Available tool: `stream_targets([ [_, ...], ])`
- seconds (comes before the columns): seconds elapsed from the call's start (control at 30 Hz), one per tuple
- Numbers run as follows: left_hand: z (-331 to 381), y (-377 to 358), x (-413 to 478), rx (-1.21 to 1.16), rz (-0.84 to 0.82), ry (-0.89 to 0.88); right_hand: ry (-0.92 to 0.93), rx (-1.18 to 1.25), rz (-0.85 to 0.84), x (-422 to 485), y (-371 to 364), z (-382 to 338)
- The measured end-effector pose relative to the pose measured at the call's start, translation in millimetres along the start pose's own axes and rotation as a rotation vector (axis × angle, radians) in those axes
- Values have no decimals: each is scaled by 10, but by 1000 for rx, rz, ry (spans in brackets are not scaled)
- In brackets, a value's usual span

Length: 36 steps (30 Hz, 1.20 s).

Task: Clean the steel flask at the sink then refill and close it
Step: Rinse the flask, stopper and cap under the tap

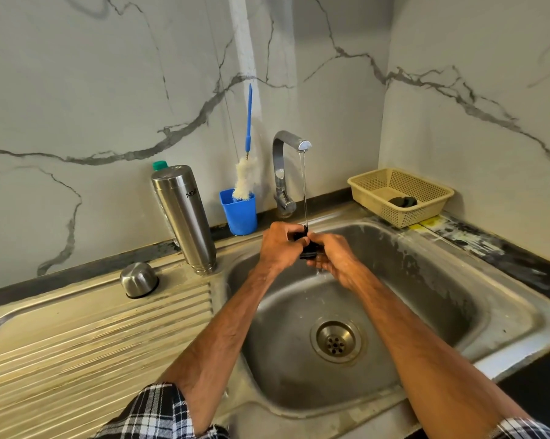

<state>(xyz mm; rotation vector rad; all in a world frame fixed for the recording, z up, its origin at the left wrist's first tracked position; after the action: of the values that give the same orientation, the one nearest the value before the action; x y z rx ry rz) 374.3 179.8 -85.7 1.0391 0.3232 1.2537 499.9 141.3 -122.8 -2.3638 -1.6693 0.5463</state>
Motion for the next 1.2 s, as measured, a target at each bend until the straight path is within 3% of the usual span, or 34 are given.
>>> stream_targets([
  [0.3,58,-37,-6,58,-1,-65,-68,194,-13,-16,-22,2],
  [0.6,-66,-10,-6,47,101,-27,-70,229,-26,5,-26,16],
  [0.97,-77,-40,-9,1,104,1,-82,273,-20,14,-23,10],
  [1.2,-74,-63,5,-23,125,-26,4,298,15,57,-4,-6],
])
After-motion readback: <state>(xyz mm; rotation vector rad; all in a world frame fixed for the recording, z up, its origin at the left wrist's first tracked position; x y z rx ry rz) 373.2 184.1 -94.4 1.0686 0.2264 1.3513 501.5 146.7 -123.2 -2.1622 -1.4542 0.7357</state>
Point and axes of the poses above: each hand's wrist, its own x-axis towards the middle knuckle, its own y-axis out of the back of the hand, z = x × y, the point moved 3 cm from there along x, towards the middle knuckle, and after that the axes turned 14 degrees about x, right-handed, at the moved point
